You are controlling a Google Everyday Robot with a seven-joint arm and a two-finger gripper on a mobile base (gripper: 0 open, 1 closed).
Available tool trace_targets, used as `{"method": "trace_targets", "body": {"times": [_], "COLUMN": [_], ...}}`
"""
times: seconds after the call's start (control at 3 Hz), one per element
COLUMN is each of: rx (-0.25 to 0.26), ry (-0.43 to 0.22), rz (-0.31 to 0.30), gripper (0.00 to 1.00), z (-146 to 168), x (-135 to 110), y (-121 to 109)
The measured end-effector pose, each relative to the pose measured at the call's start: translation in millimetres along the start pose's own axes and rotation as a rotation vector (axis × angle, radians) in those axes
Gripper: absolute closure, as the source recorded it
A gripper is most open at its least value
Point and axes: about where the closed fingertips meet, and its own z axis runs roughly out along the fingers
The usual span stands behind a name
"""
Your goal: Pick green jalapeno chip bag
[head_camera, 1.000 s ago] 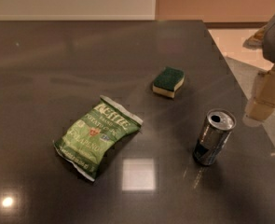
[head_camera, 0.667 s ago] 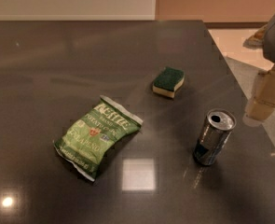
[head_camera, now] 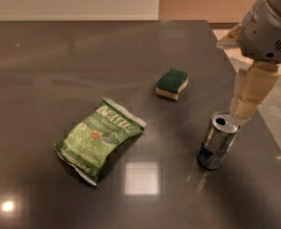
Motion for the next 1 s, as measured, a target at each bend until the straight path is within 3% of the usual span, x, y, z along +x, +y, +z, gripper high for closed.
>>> {"method": "trace_targets", "body": {"times": [1.0], "rx": [-0.128], "ry": [-0.134], "rz": [-0.302], "gripper": [0.0], "z": [47], "x": [-113], "y": [24]}}
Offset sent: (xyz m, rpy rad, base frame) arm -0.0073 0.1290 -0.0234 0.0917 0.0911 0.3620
